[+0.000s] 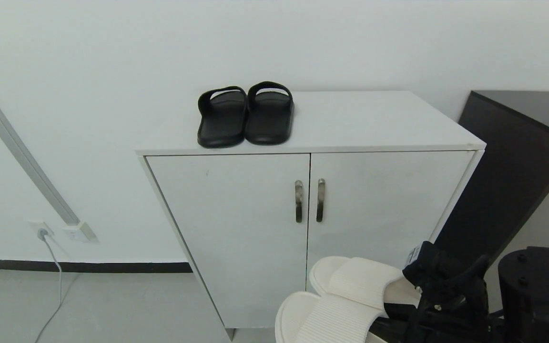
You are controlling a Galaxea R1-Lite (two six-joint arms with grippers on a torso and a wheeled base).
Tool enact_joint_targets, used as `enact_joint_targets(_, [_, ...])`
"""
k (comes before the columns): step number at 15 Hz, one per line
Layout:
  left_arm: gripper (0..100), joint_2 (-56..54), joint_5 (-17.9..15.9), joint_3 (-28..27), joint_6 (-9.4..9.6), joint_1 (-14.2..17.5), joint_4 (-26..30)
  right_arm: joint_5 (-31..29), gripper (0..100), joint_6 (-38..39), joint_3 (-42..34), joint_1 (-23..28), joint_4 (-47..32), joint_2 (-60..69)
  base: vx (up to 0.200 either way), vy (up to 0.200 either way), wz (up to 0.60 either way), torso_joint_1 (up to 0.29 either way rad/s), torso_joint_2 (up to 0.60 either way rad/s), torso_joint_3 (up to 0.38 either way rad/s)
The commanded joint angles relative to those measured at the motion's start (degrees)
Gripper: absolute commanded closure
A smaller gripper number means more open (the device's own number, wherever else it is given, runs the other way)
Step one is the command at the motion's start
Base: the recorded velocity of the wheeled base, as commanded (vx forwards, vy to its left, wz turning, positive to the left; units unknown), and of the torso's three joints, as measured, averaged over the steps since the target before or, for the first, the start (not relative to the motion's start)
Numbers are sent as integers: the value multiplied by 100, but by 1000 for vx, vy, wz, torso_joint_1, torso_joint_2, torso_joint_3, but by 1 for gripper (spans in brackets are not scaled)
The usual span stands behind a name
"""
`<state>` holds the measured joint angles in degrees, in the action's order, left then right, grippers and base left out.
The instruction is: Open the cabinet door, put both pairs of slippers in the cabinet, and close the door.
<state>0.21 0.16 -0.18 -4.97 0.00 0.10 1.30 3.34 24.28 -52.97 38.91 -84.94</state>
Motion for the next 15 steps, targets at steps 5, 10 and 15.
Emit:
enact_joint_targets(5, [0,41,-7,-8,5,-9,17,10,100,0,-47,-29,11,-22,0,0,0,-136,468,333])
enact_joint_targets(10, [0,23,-7,-8,5,-9,17,10,100,9,-64,-38,46,-31,0,0,0,-84,450,357])
enact_joint_targets(15, [0,313,-42,-395,93,-18,-10,1,100,9,-108,-38,152,-57,0,0,0,-19,237,222])
